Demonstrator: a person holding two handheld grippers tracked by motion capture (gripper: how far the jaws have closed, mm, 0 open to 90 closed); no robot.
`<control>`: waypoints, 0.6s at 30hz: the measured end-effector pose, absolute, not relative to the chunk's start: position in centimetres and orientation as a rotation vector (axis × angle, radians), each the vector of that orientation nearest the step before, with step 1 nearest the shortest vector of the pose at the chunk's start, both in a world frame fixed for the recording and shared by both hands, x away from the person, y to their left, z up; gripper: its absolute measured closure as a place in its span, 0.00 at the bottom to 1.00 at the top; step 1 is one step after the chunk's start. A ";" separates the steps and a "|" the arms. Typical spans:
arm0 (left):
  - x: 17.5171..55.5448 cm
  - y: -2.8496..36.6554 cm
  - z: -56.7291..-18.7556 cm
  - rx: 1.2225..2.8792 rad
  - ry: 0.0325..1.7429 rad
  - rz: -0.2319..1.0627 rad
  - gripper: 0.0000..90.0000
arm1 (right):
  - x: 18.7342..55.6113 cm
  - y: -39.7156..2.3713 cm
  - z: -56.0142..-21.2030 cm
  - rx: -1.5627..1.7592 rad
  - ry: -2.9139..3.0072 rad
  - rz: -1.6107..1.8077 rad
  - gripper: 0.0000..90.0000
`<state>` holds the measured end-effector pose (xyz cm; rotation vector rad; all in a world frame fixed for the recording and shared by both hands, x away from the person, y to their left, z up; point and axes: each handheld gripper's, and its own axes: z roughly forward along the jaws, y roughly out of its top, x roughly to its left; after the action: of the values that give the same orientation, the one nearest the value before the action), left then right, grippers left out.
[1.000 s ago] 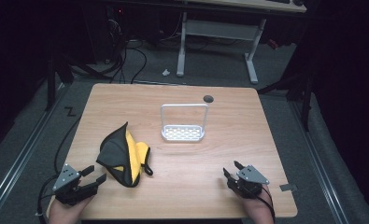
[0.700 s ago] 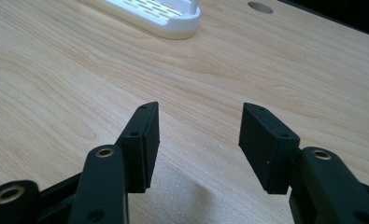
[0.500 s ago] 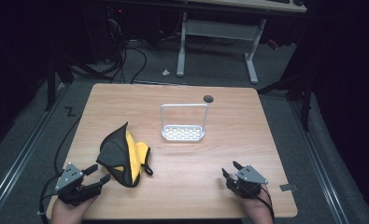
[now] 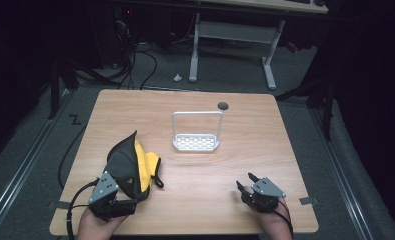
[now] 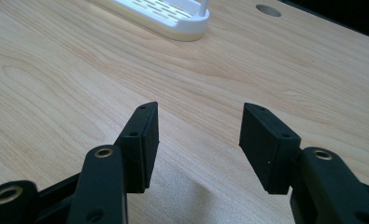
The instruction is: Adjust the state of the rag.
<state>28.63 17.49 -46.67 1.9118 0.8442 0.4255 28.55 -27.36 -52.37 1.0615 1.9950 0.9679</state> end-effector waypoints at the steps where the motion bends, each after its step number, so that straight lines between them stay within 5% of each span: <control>1: 29.0 17.2 -46.8 1.921 0.857 0.431 0.25 | 28.5 -27.3 -52.4 1.063 1.995 0.968 0.53; 10: 31.4 14.4 -49.7 2.101 0.980 0.537 0.30 | 28.6 -27.2 -52.3 1.047 2.000 0.965 0.53; 13: 31.4 14.2 -50.8 2.147 0.997 0.579 0.44 | 28.6 -27.3 -52.3 1.051 2.001 0.974 0.53; 18: 31.4 14.6 -51.2 2.126 1.014 0.553 0.86 | 28.5 -27.3 -52.4 1.056 2.003 0.981 0.53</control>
<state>31.36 14.57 -51.24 2.1263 1.0145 0.5533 28.53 -27.29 -52.37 1.0557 2.0026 0.9807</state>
